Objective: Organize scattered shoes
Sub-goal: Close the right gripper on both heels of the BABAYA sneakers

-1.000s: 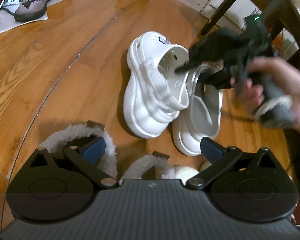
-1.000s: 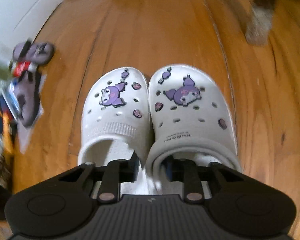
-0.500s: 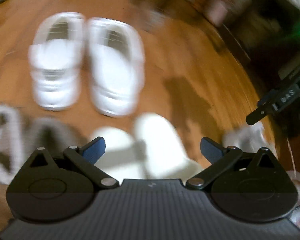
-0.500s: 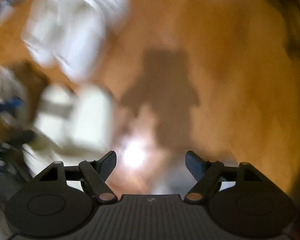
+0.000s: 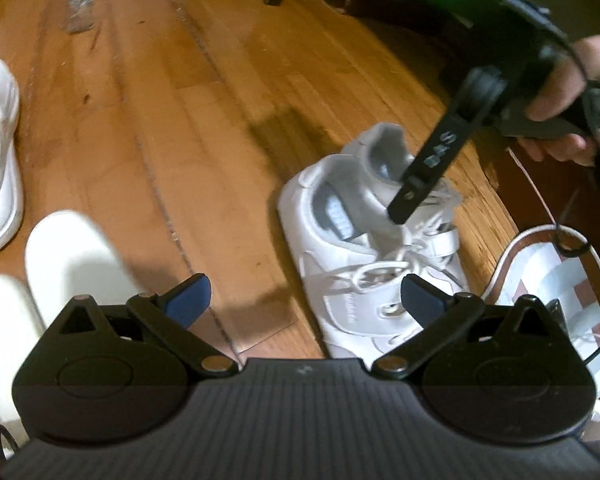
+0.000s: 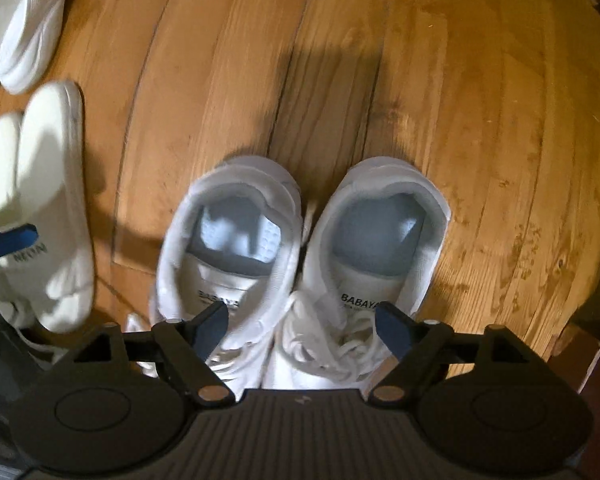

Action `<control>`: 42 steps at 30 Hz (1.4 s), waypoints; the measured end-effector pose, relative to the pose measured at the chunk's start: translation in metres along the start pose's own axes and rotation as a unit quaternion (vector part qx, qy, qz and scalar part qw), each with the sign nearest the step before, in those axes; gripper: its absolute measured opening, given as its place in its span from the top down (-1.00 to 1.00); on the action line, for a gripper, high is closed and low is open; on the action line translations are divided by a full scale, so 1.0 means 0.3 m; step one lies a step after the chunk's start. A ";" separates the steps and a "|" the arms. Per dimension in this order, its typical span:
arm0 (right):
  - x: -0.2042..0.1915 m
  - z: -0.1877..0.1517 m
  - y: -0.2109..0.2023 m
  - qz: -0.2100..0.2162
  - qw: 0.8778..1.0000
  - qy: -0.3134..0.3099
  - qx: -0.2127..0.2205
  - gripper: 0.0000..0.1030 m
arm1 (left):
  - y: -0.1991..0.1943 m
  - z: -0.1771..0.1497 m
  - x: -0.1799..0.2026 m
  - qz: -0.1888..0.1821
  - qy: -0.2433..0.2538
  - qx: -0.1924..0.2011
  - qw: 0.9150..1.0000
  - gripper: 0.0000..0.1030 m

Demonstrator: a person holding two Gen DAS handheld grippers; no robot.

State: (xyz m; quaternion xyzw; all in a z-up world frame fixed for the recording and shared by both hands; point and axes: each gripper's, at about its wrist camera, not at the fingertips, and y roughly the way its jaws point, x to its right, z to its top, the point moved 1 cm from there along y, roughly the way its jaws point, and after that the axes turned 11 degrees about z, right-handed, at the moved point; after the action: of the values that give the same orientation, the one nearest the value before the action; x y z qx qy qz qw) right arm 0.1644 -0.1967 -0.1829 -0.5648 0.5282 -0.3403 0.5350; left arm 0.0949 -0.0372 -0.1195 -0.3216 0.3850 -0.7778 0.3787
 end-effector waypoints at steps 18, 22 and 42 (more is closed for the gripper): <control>-0.031 0.044 0.163 -0.019 0.998 -0.002 -0.067 -0.83 | -0.038 -0.027 0.066 -0.033 0.025 0.012 0.999 -1.00; -0.047 0.049 0.157 -0.023 0.997 0.011 -0.068 -0.83 | -0.040 -0.030 0.066 -0.031 0.024 0.010 0.999 -1.00; -0.205 -0.017 0.157 -0.046 0.996 -0.001 -0.078 0.05 | -0.024 -0.036 0.046 -0.017 0.011 0.005 1.000 -1.00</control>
State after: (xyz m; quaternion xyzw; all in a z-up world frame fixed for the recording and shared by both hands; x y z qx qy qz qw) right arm 0.1355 -0.1326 -0.2162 -0.6291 0.5257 -0.3217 0.4737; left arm 0.0768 -0.0420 -0.1158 -0.3174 0.3794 -0.7896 0.3630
